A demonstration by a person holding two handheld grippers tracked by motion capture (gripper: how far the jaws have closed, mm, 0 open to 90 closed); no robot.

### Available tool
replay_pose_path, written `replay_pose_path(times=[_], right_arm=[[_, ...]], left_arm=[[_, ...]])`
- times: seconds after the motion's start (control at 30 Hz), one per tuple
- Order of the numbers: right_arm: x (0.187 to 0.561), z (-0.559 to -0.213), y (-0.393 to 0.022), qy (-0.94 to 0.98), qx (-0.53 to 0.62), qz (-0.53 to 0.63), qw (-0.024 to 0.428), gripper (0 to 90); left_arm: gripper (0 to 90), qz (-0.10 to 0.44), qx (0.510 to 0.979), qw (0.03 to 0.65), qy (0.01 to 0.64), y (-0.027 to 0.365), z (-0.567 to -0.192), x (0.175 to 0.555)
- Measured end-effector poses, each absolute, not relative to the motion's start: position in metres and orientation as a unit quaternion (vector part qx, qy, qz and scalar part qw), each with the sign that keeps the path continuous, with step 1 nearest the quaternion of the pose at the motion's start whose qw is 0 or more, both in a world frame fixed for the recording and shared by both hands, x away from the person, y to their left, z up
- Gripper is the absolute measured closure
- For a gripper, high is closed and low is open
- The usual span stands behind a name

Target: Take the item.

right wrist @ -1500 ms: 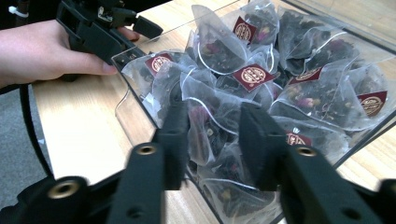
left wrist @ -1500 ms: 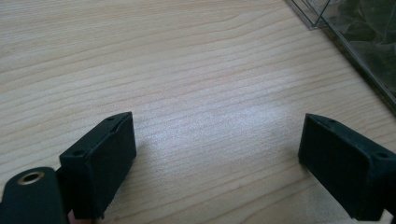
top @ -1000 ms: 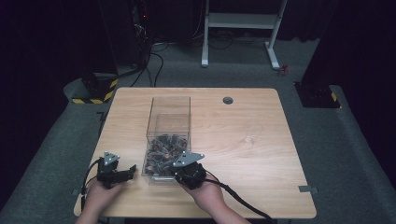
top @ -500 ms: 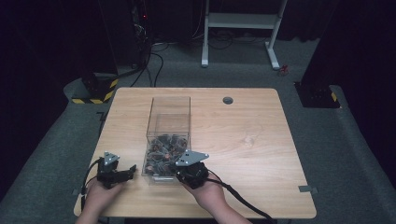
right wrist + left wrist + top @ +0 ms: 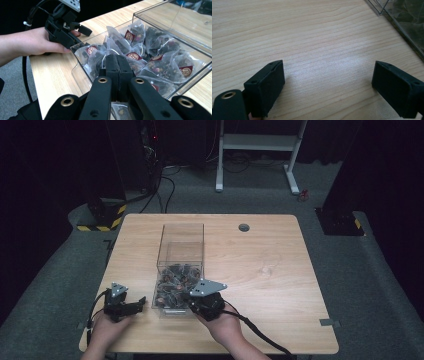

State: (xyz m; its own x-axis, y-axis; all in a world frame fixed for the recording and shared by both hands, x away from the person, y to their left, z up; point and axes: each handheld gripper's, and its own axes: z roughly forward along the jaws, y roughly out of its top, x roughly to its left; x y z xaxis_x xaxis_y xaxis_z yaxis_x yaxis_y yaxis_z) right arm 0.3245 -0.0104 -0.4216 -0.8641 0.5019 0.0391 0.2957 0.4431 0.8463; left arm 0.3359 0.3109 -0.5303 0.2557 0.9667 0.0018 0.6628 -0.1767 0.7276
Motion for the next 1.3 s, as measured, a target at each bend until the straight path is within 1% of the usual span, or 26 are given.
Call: replay_pose_path(times=[0.93,1.3], right_arm=[[0.324,-0.399,-0.015,0.821,0.233,0.504,0.129,90.0],[0.326,-0.397,-0.019,0.82,0.235,0.503,0.137,90.0]], left_arm=[[11.5,0.242,0.728,0.314,0.56,0.311,-0.53,0.336],[11.4,0.242,0.728,0.313,0.56,0.311,-0.53,0.336]])
